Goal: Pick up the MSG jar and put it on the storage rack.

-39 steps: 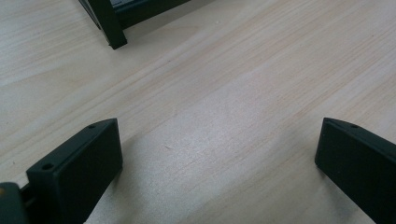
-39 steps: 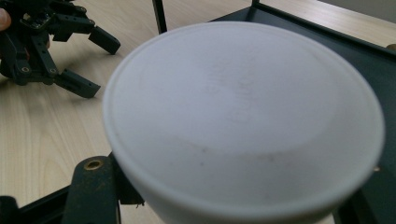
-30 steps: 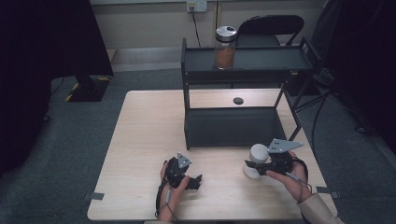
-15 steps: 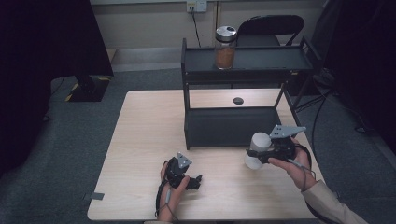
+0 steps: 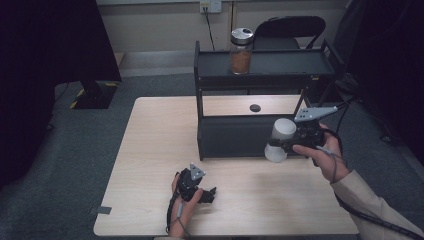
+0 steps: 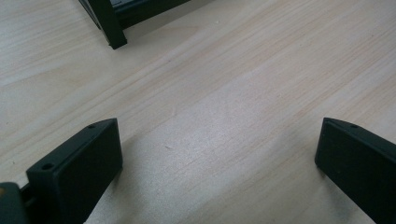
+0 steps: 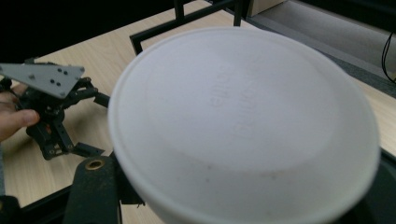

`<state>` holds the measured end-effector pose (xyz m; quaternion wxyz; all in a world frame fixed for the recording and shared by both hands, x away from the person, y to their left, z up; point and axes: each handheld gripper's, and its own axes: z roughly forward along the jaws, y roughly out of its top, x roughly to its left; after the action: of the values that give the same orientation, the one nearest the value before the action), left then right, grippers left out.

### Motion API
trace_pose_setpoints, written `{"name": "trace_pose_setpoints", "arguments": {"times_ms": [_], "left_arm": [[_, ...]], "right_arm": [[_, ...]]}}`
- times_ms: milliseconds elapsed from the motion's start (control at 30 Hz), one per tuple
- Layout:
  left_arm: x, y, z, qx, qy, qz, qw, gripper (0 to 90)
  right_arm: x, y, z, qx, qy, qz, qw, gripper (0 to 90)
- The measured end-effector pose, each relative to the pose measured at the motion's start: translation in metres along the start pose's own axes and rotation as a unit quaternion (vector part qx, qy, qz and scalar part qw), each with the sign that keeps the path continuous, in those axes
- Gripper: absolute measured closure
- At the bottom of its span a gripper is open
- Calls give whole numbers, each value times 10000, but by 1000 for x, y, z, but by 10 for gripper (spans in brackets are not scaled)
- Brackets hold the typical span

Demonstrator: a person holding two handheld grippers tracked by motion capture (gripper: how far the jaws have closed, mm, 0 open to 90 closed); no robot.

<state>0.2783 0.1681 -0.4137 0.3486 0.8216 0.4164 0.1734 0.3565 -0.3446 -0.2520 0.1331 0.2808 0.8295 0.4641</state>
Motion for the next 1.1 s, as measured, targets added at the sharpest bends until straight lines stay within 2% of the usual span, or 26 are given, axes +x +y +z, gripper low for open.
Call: {"name": "trace_pose_setpoints", "arguments": {"times_ms": [167,433,1100], "left_arm": [[0,0,0,5,-2,3,10000,0],[0,0,0,-2,1,-1,10000,0],[0,0,0,5,-2,1,10000,0]], "right_arm": [[0,27,-10,96,-66,-62,9999,341],[-1,57,-29,31,-196,-105,9997,341],[-7,104,-63,-86,-599,17,9982,341]]}}
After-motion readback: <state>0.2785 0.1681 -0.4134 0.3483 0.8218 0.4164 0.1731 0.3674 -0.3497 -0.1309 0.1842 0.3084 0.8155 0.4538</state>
